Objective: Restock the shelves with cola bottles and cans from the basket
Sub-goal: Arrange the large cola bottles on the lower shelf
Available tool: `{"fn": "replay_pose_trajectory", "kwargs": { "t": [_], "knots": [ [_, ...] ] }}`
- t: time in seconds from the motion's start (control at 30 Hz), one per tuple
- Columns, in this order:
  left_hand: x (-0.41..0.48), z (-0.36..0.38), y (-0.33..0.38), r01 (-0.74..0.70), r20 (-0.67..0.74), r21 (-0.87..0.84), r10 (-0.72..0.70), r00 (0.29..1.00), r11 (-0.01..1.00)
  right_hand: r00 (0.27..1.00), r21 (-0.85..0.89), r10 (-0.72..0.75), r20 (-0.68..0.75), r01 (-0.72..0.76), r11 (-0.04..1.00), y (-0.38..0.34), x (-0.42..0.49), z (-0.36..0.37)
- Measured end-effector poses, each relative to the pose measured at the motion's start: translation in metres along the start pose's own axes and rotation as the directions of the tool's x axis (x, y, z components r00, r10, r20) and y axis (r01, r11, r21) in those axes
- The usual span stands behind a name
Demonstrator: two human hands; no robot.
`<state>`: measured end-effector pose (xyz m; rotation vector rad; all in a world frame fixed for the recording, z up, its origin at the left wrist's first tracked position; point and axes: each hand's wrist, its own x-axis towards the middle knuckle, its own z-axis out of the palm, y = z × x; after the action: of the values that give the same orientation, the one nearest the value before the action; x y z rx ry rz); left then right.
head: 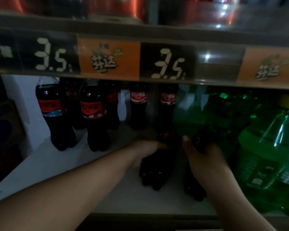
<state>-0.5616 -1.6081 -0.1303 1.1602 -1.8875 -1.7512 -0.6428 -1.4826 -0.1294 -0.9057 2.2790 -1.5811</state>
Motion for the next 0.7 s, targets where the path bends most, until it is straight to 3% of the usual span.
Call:
{"fn": "replay_pose_trajectory", "kwargs": {
  "t": [0.13,0.33,0.43,0.53,0.7],
  "knots": [
    [-0.015,-0.035,-0.017,0.127,0.021,-0.023,-0.126,0.992,0.992,0.997,-0.100,0.073,0.007,-0.072,0.992,0.006,0.011,0.012],
    [-0.043,-0.074,-0.035,0.115,-0.078,-0.055,-0.119,0.990,0.992,0.980,-0.209,0.191,0.047,-0.177,0.962,0.007,0.023,0.014],
    [-0.050,-0.084,-0.042,0.130,-0.074,-0.109,-0.139,0.988,0.985,0.965,-0.155,0.252,0.075,-0.238,0.959,0.015,0.026,0.018],
    [-0.054,-0.092,-0.048,0.131,-0.059,-0.181,-0.143,0.988,0.975,0.953,-0.077,0.301,-0.029,-0.302,0.950,0.018,0.024,0.020],
    [-0.062,-0.096,-0.054,0.096,-0.062,-0.259,-0.115,0.991,0.961,0.970,0.013,0.236,-0.056,-0.236,0.972,0.014,0.009,0.017]
  ]
}}
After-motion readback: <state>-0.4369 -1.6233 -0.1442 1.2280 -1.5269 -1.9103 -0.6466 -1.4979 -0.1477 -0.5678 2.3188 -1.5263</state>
